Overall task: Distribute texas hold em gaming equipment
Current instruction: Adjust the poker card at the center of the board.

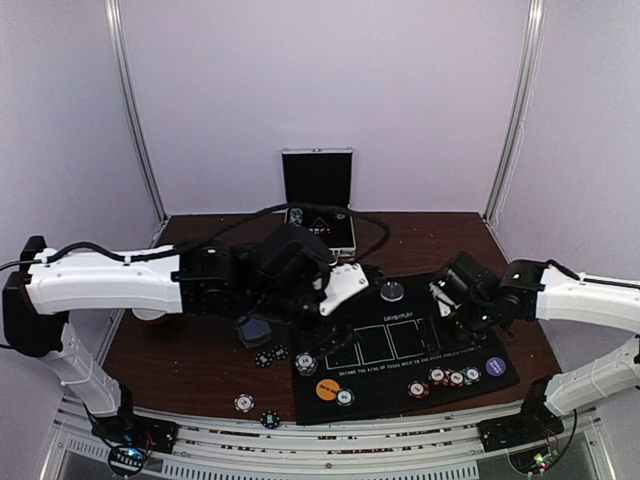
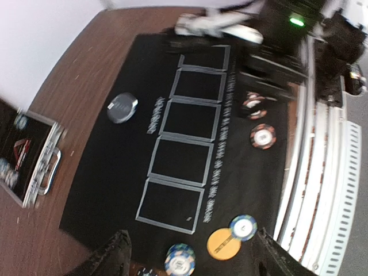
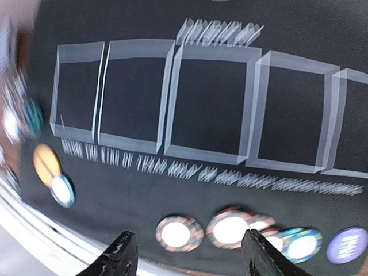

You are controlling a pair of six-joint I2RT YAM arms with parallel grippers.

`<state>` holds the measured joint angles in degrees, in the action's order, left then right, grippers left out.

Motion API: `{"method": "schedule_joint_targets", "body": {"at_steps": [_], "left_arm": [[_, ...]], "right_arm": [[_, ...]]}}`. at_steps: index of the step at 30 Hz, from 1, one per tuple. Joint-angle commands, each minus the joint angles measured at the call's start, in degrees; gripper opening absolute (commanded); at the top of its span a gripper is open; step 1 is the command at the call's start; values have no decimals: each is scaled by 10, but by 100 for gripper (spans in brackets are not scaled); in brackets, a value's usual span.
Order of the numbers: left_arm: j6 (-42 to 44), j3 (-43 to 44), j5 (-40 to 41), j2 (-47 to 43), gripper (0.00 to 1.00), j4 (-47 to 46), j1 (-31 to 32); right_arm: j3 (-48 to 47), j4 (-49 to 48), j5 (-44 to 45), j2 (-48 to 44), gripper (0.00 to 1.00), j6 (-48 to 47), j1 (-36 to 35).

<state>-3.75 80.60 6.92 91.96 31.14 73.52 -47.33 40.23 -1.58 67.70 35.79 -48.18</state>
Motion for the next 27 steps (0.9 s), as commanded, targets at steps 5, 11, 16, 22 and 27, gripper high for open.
{"method": "schedule_joint_targets", "body": {"at_steps": [5,11,16,22,27], "left_arm": [[-114,-177,71,-159,80,8,-142],[-111,-212,122,-205,84,20,-178],[-97,-223,123,-216,84,15,-185],[-81,-222,124,-211,85,11,-188],[-71,-217,119,-212,85,9,-191]], "right_arm": [[-47,43,41,182,63,38,-157],[-56,79,91,260,60,40,-171],[-72,119,133,267,54,50,-170],[-65,165,181,260,51,64,-169],[-71,161,180,247,50,58,-161]]}}
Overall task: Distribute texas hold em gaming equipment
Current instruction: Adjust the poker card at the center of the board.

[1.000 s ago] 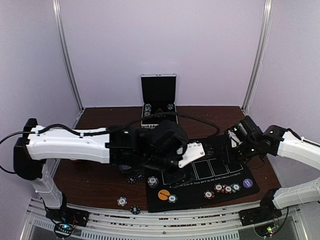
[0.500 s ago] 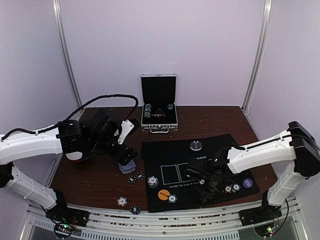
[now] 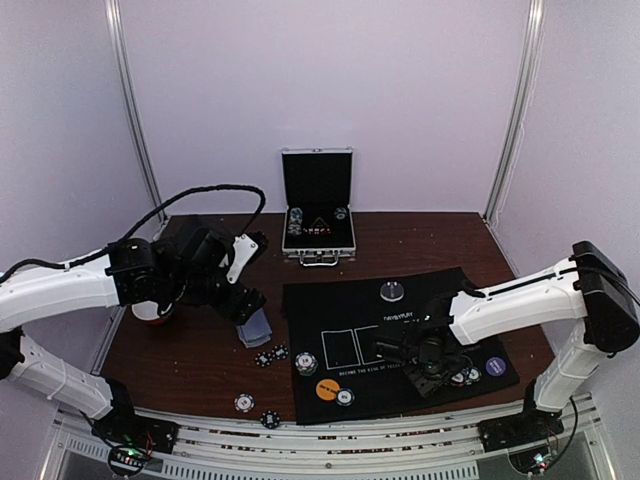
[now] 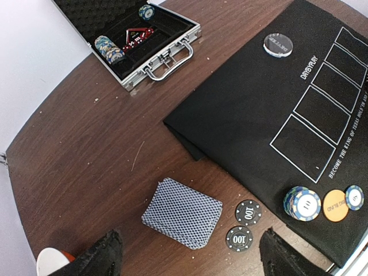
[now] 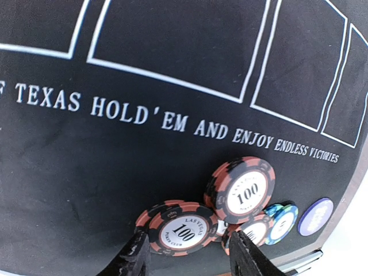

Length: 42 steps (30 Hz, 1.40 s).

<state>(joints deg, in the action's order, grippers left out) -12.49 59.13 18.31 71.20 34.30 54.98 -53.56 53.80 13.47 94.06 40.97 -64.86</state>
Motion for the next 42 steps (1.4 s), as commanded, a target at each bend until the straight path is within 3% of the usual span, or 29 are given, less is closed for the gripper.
{"method": "schedule_joint_targets", "body": {"at_steps": [1,13,16,20,25,34,38,42], "left_arm": [[18,-4,6,-4,85,-22,-6],[-6,-17,-12,-6,85,-13,-36],[-28,-19,19,-7,87,-11,-48],[-83,-20,70,-10,91,-12,-72],[-135,-45,37,-15,95,-35,-109],[-217,-113,-55,-4,96,-110,-173],[-255,-143,-41,11,87,-111,-192],[-282,-184,-36,15,78,-124,-203]], "right_arm": [[-8,21,24,-17,50,2,8],[-109,19,-39,-82,61,-62,20],[-129,10,-39,-112,64,-82,49],[-153,-24,-47,-144,66,-105,114],[-203,-123,-51,-159,69,-153,129],[-278,-244,-28,-37,68,-132,116],[-318,-292,-21,54,63,-113,90],[-442,-273,-4,190,56,-125,63]]}}
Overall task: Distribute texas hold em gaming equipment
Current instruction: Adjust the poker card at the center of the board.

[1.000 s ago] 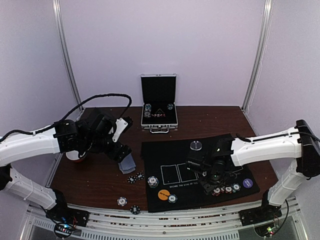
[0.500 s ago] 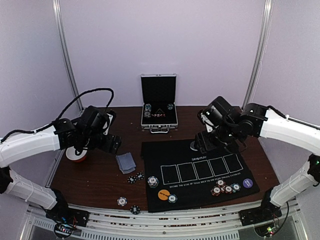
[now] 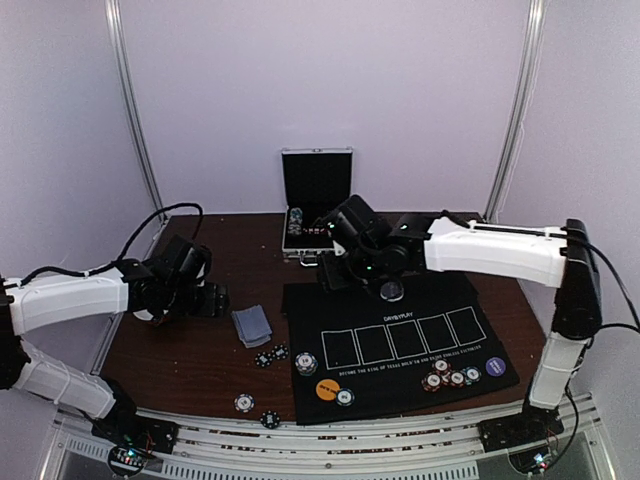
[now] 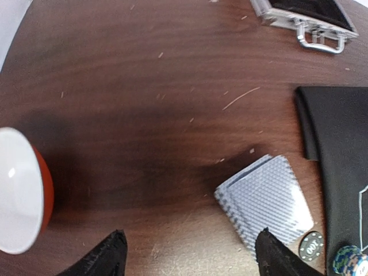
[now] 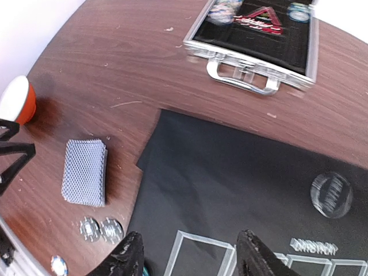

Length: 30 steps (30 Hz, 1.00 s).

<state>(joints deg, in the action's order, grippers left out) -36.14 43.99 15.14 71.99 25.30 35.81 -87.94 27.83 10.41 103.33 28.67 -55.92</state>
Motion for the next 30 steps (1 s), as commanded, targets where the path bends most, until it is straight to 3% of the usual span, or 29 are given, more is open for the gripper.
{"method": "schedule_joint_targets", "body": {"at_steps": [1,7,17,30], "left_arm": [[-51,-40,-7,10,77,-34,-12],[-85,-100,-19,21,67,-62,-12],[-76,-93,-50,123,66,-124,-13],[-57,-74,-102,180,62,-173,-8]], "right_arm": [[-130,-1,28,129,56,-10,-34],[-237,32,25,257,51,-23,-52],[-346,42,-10,390,43,-60,-56],[-393,33,-54,433,40,-69,-71]]}}
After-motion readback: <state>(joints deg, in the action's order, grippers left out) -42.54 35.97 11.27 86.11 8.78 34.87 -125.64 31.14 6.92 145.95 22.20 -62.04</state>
